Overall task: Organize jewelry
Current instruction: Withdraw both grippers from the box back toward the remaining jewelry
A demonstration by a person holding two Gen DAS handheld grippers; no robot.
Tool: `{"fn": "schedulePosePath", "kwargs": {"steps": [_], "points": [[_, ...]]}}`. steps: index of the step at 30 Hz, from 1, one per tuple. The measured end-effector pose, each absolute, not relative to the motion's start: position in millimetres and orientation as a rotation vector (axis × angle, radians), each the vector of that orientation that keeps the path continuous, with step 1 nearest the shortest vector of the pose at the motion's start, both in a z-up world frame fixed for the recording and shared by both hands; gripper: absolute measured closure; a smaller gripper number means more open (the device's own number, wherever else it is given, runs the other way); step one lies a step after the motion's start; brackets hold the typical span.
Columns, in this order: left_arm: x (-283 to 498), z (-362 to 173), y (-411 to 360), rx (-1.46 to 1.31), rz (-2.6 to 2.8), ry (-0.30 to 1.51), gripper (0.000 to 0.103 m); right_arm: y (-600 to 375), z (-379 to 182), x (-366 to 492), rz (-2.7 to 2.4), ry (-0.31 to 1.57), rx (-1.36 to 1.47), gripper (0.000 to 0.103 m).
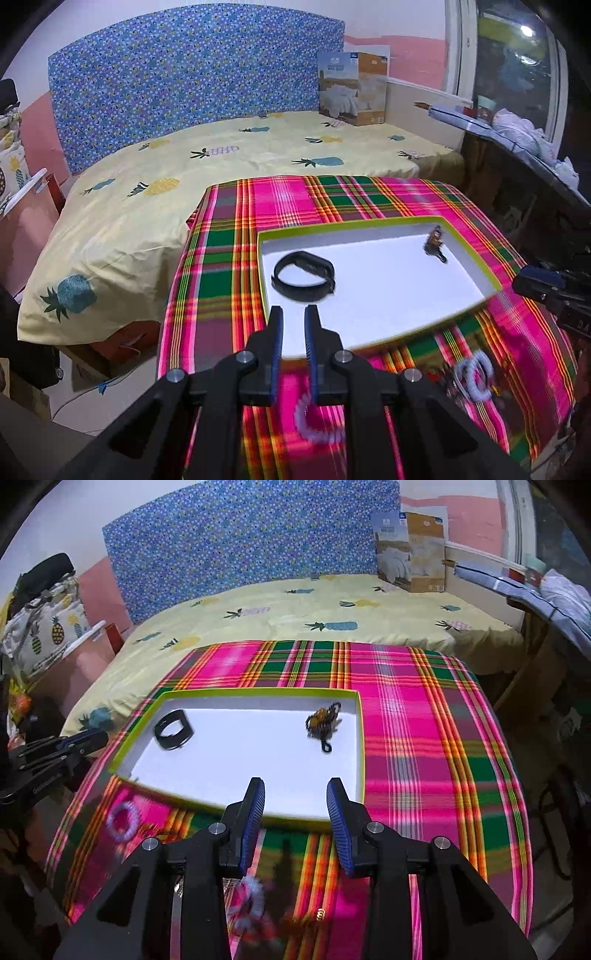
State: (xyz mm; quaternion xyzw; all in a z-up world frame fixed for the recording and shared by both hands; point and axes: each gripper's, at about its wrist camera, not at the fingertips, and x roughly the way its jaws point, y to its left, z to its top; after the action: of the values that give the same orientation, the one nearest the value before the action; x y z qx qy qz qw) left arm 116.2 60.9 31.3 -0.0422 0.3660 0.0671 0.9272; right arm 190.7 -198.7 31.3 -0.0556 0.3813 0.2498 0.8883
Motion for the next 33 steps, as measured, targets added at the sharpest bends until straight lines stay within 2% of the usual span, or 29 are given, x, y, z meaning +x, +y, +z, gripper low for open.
{"fn": "schedulePosePath", "kwargs": {"steps": [15, 33], "points": [[45.6, 24.4, 46.8, -0.102, 0.109, 0.745, 0.091, -222.7, 27.6, 111.7, 0.524, 0.773, -0.058, 0.067], [31.6, 11.8, 39.7, -0.126, 0.083, 0.778, 0.091, -221.6, 11.7, 91.7, 0.546, 0.789, -0.077, 0.067]]}}
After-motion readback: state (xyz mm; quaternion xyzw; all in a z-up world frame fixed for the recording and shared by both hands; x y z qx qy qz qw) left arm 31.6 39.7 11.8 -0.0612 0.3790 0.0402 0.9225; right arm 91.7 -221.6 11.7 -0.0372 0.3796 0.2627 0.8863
